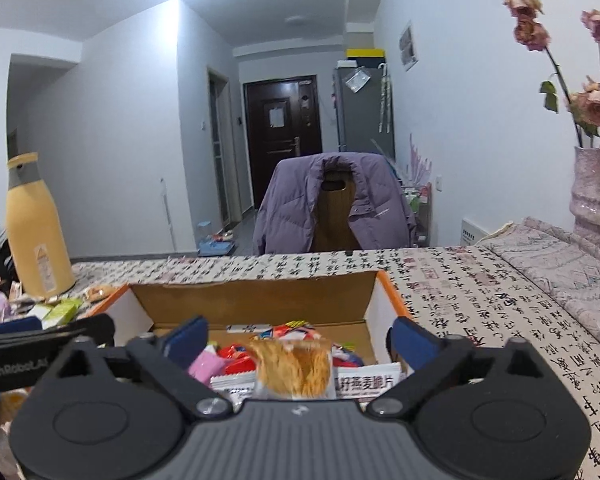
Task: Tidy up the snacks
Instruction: 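Lower both packets into the box and open both grippers, then withdraw both grippers from the box toward the loose packets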
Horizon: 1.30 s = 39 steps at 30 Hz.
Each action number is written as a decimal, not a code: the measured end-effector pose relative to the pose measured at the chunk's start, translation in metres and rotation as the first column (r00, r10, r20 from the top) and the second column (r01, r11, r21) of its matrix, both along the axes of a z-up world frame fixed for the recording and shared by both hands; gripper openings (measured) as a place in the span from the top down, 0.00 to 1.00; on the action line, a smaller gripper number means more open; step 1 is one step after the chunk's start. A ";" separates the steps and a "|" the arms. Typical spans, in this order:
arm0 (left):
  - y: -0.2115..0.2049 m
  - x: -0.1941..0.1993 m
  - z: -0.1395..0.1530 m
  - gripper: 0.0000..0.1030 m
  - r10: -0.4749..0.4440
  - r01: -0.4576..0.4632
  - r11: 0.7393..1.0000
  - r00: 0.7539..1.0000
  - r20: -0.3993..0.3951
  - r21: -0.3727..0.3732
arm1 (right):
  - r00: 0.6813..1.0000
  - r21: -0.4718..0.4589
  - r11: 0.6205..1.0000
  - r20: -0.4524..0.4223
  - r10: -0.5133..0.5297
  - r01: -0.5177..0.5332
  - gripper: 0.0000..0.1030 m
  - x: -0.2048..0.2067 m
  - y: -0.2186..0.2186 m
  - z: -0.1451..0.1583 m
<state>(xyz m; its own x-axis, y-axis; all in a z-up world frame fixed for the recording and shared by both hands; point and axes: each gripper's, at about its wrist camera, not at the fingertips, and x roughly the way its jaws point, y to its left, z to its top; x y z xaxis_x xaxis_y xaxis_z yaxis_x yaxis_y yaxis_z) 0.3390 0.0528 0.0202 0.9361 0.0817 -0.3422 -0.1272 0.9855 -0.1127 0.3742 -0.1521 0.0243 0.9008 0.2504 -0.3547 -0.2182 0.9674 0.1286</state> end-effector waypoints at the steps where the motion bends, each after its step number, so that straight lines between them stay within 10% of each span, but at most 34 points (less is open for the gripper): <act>1: 0.001 0.000 0.001 0.00 0.003 -0.003 1.000 1.000 -0.002 -0.004 | 1.000 0.006 1.000 -0.001 -0.004 0.004 0.00 0.000 -0.001 0.000; 39: 0.012 -0.085 0.030 0.00 0.031 -0.031 1.000 0.999 -0.012 0.005 | 0.998 -0.017 1.000 -0.056 0.024 -0.025 0.00 -0.069 0.000 0.024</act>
